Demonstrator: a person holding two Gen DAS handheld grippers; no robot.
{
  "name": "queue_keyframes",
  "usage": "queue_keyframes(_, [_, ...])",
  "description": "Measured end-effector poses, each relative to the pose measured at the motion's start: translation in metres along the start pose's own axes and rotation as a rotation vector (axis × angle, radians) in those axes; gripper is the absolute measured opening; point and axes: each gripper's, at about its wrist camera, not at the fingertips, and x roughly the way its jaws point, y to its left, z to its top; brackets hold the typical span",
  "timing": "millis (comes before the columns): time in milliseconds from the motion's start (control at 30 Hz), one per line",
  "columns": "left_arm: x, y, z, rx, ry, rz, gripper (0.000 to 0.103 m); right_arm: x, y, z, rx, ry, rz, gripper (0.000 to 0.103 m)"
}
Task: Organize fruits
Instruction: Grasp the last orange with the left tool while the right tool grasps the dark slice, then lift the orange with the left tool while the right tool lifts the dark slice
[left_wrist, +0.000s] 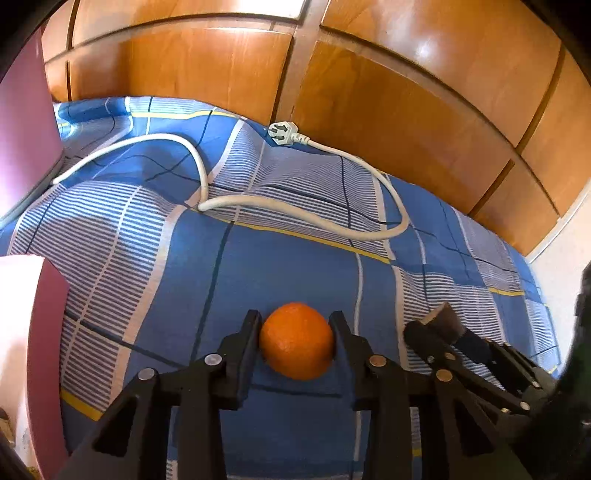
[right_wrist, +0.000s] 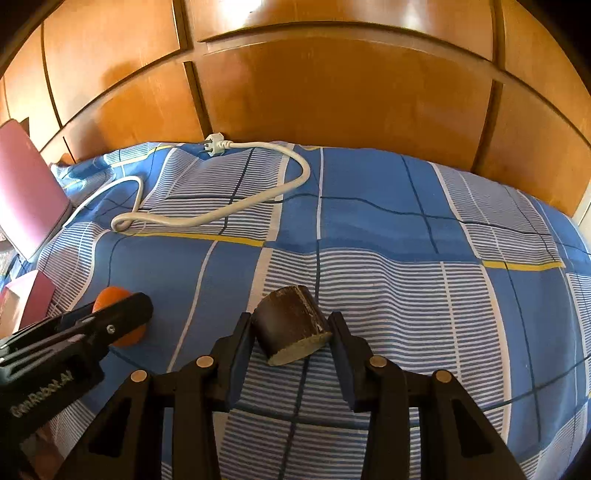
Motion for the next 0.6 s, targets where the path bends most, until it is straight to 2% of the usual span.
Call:
queue_keyframes(100, [0.003, -0.005, -0.002, 0.037, -0.017, 0.041, 0.038, 0.002, 0.001, 0.0, 0.001, -0.001, -0.003, 0.042])
queue_keyframes(233, [0.005, -0.006, -0.002, 0.045, -0.019, 0.056, 0.037, -0.001, -0.004, -0.002, 0.023, -0.009, 0.023, 0.042])
queue_keyframes(600, [0.006, -0.014, -0.006, 0.1, -0.025, 0.116, 0.037, -0.001, -0.001, -0.003, 0.003, -0.012, -0.001, 0.042])
